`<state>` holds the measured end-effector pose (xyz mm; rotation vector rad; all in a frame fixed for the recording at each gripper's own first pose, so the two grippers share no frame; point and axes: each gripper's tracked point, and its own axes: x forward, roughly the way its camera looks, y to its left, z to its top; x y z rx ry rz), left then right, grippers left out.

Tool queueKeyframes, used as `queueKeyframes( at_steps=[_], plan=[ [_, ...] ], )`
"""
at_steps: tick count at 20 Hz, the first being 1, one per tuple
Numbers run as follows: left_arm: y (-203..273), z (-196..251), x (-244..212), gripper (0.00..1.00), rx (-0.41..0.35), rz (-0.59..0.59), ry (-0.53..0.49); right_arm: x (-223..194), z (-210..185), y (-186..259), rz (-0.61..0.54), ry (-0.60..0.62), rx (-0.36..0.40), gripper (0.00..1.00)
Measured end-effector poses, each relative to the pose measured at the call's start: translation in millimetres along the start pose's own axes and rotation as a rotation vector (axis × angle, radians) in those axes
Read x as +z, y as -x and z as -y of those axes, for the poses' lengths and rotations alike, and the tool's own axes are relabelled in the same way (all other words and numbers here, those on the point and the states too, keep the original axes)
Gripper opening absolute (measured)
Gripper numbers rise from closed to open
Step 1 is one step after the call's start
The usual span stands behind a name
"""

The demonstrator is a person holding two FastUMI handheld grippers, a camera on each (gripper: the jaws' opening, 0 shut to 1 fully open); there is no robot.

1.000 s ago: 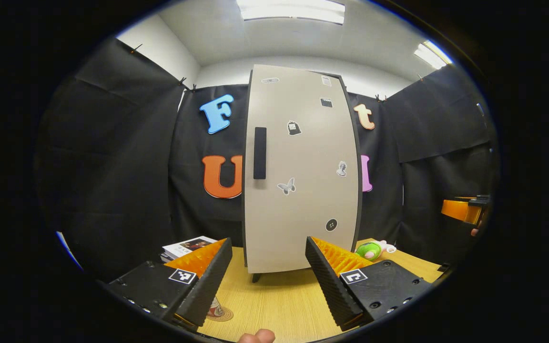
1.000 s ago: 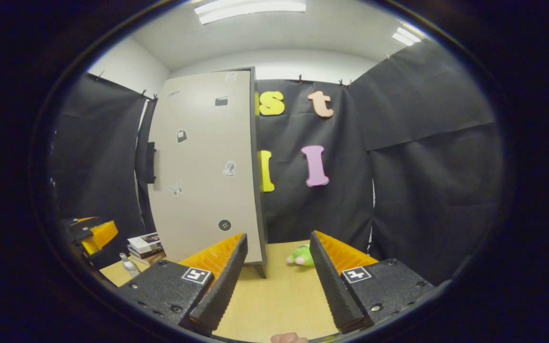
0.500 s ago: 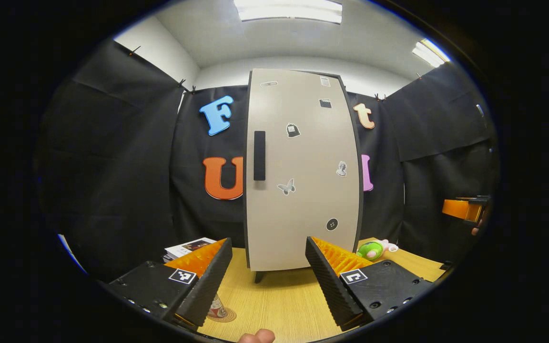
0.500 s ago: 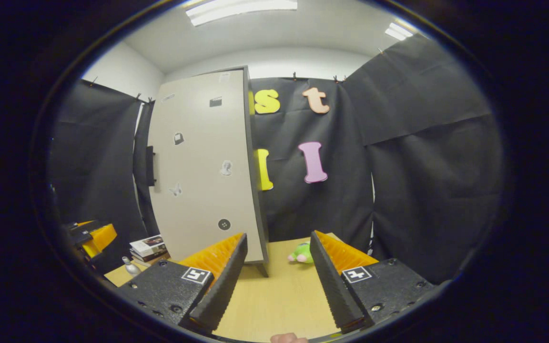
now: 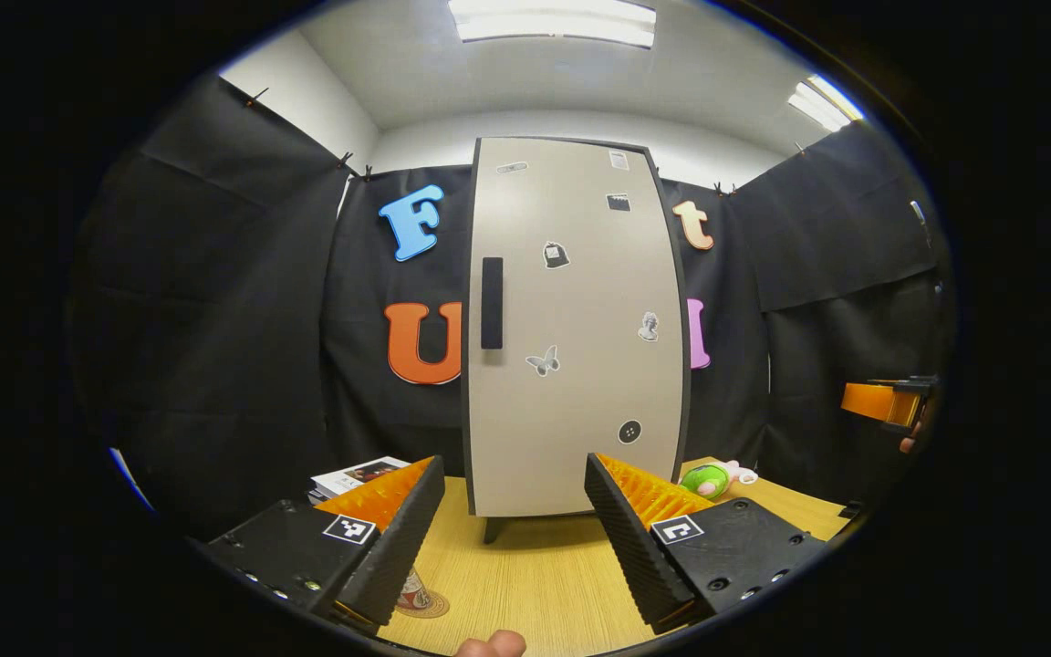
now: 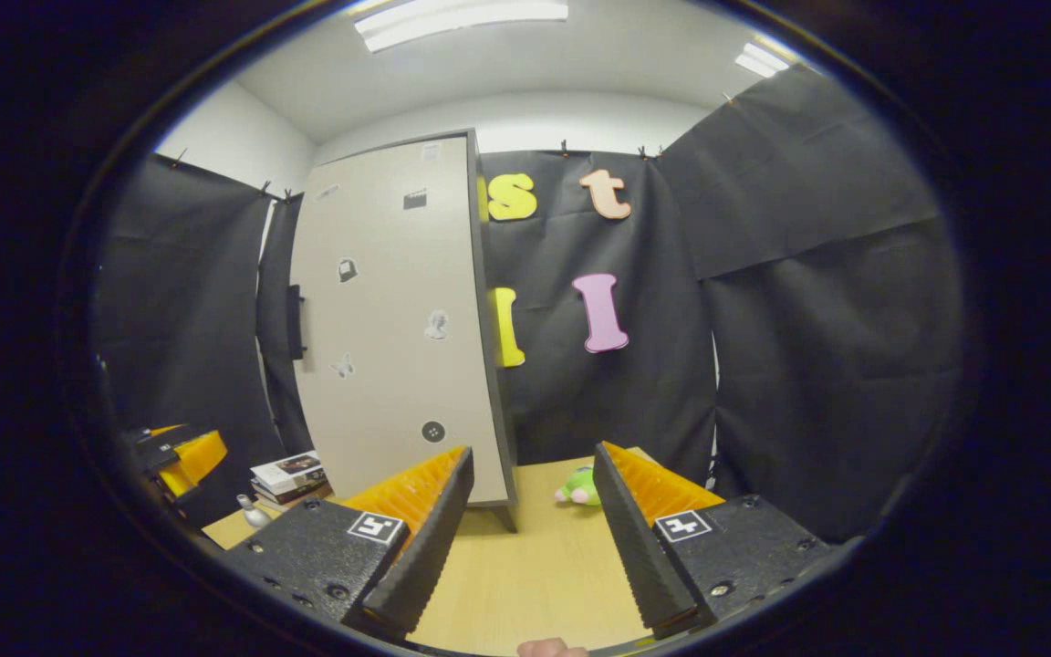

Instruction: Open the cabinet door with the right hand, grasp the bottle in the cabinet with the left hand and place it on the coaster, then close the cabinet door with the right hand.

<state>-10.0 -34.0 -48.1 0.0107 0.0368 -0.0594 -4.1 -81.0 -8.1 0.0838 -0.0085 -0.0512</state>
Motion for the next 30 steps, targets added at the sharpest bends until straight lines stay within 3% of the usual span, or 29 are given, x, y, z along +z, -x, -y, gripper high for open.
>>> queueKeyframes(
  at_steps=[30],
  plan=[
    [0.7, -5.9, -0.7, 0.94, 0.006, -0.009, 0.026, -4.4, -10.3, -0.7, -0.003, 0.010, 0.009, 0.86]
  ],
)
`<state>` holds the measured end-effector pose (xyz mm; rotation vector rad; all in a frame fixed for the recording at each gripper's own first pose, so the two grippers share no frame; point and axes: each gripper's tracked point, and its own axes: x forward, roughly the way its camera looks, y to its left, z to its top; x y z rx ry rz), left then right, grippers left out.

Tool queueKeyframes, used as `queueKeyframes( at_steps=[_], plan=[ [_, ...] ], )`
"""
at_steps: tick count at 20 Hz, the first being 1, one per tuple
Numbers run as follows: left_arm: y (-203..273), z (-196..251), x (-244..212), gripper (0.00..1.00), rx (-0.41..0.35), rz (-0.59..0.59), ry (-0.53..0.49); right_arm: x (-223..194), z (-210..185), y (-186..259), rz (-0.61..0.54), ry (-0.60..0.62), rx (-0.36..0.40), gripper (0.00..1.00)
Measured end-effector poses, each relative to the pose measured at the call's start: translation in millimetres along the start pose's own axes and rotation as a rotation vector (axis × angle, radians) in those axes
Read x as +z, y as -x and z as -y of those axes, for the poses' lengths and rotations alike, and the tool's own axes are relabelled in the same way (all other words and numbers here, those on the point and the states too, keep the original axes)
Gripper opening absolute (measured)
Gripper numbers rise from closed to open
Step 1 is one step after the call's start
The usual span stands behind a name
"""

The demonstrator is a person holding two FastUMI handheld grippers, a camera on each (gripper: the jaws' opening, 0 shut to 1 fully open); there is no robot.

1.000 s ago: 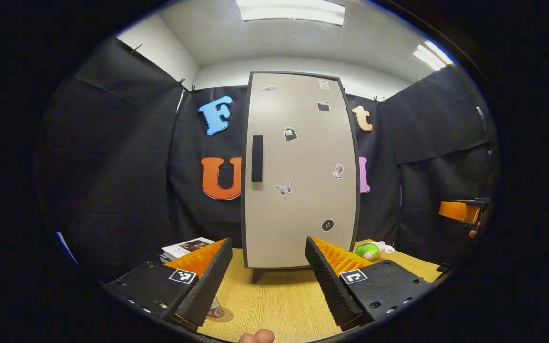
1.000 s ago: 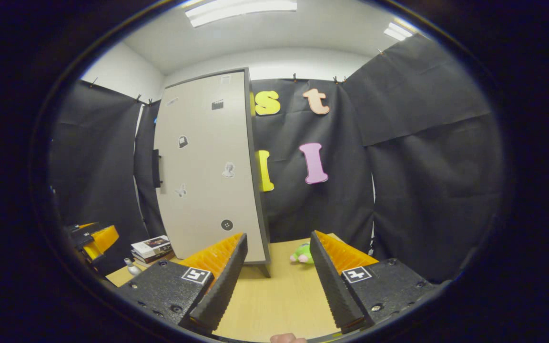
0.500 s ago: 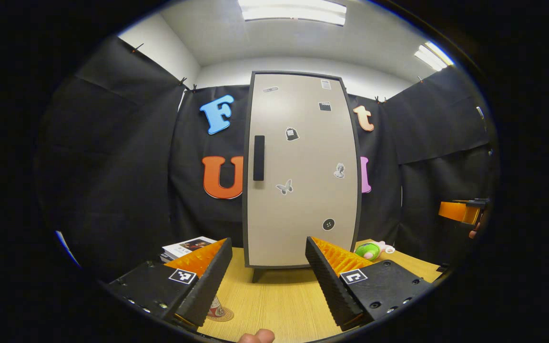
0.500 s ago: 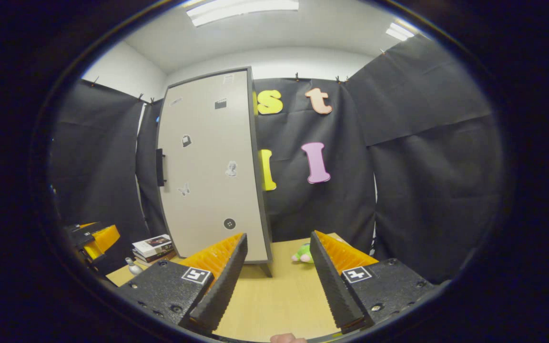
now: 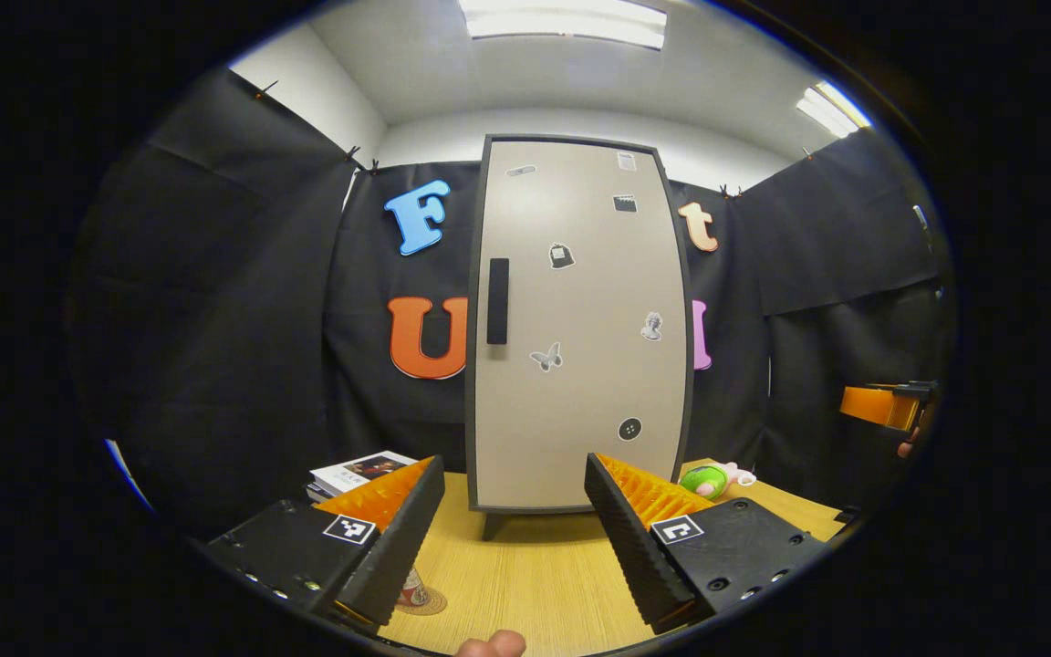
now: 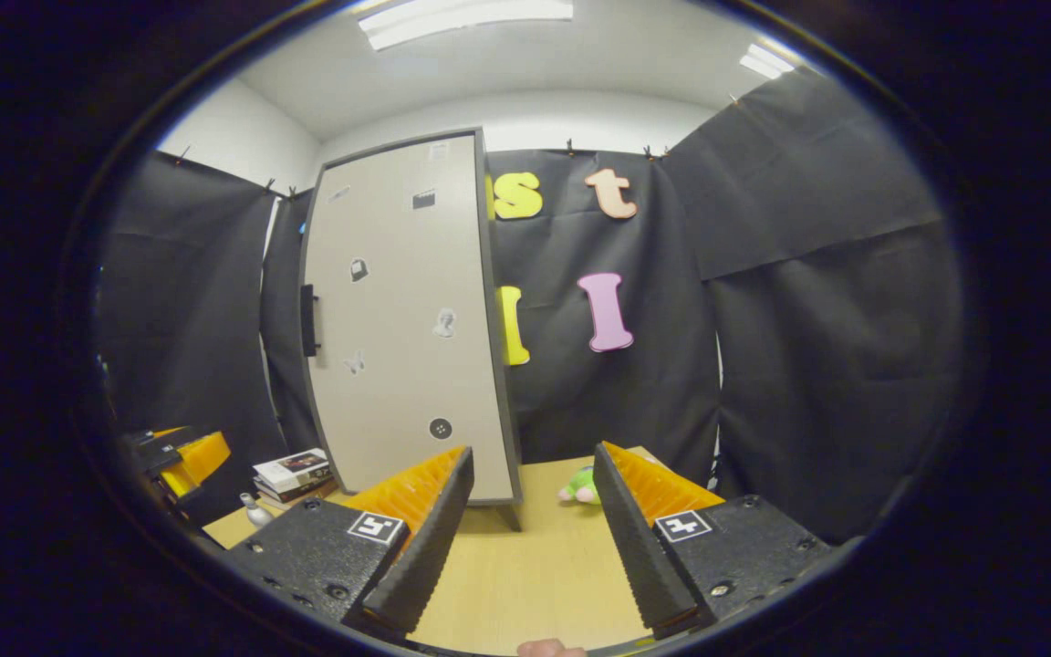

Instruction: Open the cabinet door with the right hand, grasp the bottle in the cabinet with the left hand and place it on the coaster, then close the cabinet door with the right hand.

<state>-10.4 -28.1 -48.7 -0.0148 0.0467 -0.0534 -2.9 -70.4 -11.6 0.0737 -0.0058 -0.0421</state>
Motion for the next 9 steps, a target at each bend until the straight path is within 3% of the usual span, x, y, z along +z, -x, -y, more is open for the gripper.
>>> queueKeyframes(
  at_steps=[9],
  plan=[
    [-2.0, 2.1, 4.1, 0.94, -0.005, 0.010, 0.000, 3.0, -0.5, -1.0, 0.010, 0.000, 0.001, 0.86]
  ],
)
